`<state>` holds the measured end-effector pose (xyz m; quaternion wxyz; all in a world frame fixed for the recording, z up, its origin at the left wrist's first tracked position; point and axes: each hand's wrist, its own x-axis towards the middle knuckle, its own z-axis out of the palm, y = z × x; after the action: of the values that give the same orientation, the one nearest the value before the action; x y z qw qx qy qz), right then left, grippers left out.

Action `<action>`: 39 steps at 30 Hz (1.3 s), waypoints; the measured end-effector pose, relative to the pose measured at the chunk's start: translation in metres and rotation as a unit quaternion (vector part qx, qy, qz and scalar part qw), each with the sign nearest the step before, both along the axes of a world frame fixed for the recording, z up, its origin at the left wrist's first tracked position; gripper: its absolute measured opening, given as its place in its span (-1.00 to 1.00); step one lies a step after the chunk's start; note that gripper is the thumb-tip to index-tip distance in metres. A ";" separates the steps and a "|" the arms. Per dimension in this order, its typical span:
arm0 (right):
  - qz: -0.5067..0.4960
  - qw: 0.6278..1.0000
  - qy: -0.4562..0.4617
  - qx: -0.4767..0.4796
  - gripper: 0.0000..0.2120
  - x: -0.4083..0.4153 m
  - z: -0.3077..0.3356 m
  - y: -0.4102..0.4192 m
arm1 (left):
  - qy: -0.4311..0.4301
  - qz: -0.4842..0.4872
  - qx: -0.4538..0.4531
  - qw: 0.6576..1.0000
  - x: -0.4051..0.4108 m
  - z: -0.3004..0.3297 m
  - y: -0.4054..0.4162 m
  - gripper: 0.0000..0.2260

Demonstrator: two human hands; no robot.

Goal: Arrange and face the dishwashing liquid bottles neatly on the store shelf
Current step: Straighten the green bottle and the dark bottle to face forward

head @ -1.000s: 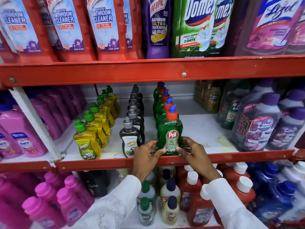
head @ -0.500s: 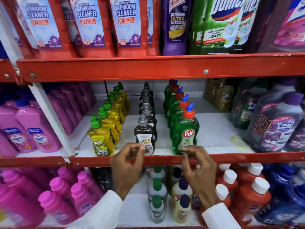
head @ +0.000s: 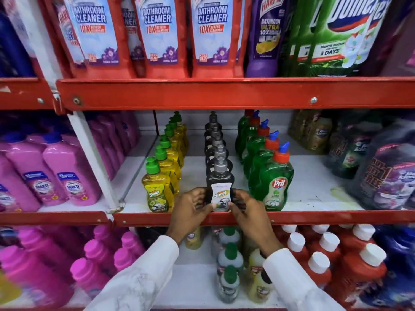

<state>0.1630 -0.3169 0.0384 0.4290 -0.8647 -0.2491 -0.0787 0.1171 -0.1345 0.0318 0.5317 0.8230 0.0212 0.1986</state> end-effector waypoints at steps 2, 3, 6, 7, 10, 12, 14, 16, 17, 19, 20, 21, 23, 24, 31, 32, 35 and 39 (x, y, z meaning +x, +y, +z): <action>-0.009 1.000 0.008 0.003 -0.63 0.001 -0.001 0.001 | 0.001 -0.008 -0.002 1.000 0.001 0.000 0.000 -0.63; -0.014 1.000 0.010 0.001 -0.64 0.001 -0.001 0.001 | 0.002 -0.011 -0.002 1.000 0.002 0.000 0.001 -0.63; -0.030 0.999 0.023 -0.009 -0.64 0.001 -0.001 0.002 | 0.008 -0.016 -0.001 1.000 0.005 0.001 0.002 -0.61; -0.032 0.999 0.027 -0.012 -0.63 0.001 -0.001 0.002 | 0.011 -0.018 -0.004 1.000 0.005 0.001 0.002 -0.61; -0.035 0.999 0.033 -0.011 -0.63 0.001 -0.001 0.001 | 0.011 -0.022 -0.003 1.000 0.006 0.000 0.001 -0.60; -0.033 0.999 0.036 0.000 -0.65 0.001 -0.001 0.001 | 0.011 -0.026 0.002 1.000 0.005 0.002 0.001 -0.60; -0.043 0.997 0.042 0.045 -0.67 -0.004 -0.002 0.002 | 0.003 -0.034 0.002 0.999 0.000 0.004 0.001 -0.59; -0.097 0.987 -0.003 0.125 -0.75 -0.013 -0.003 0.002 | -0.028 -0.016 0.002 0.999 -0.013 0.002 0.003 -0.66; -0.133 0.977 -0.052 0.160 -0.81 -0.019 -0.004 0.004 | -0.056 0.012 0.003 0.998 -0.022 0.000 0.006 -0.73; -0.167 0.954 -0.140 0.205 -0.84 -0.035 -0.004 0.011 | -0.114 0.086 -0.009 0.990 -0.046 -0.005 0.014 -0.83; -0.154 0.951 -0.163 0.214 -0.83 -0.043 -0.003 0.019 | -0.142 0.125 -0.015 0.982 -0.058 -0.007 0.022 -0.83; -0.127 0.952 -0.174 0.216 -0.81 -0.050 -0.002 0.029 | -0.170 0.161 -0.018 0.972 -0.068 -0.007 0.031 -0.83; -0.059 0.964 -0.155 0.205 -0.80 -0.058 -0.001 0.055 | -0.210 0.231 -0.030 0.949 -0.081 -0.005 0.054 -0.85; -0.028 0.972 -0.131 0.192 -0.78 -0.059 0.000 0.067 | -0.217 0.263 -0.044 0.939 -0.083 -0.003 0.065 -0.87; 0.078 0.994 0.000 0.078 -0.60 -0.040 -0.004 0.136 | -0.070 0.165 0.019 0.984 -0.071 -0.001 0.119 -0.62; 0.087 0.994 0.012 0.070 -0.60 -0.037 -0.004 0.138 | -0.056 0.140 0.054 0.987 -0.068 -0.002 0.121 -0.65; 0.099 0.993 0.028 0.048 -0.62 -0.029 -0.007 0.139 | -0.046 0.107 0.090 0.989 -0.061 -0.003 0.128 -0.66; 0.087 0.995 0.034 0.040 -0.66 -0.026 -0.007 0.137 | -0.058 0.082 0.085 0.991 -0.059 -0.004 0.133 -0.66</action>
<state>0.1365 -0.1798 0.0310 0.4770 -0.8238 -0.3053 -0.0220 0.0577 -0.0018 0.0273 0.4417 0.8479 0.0405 0.2903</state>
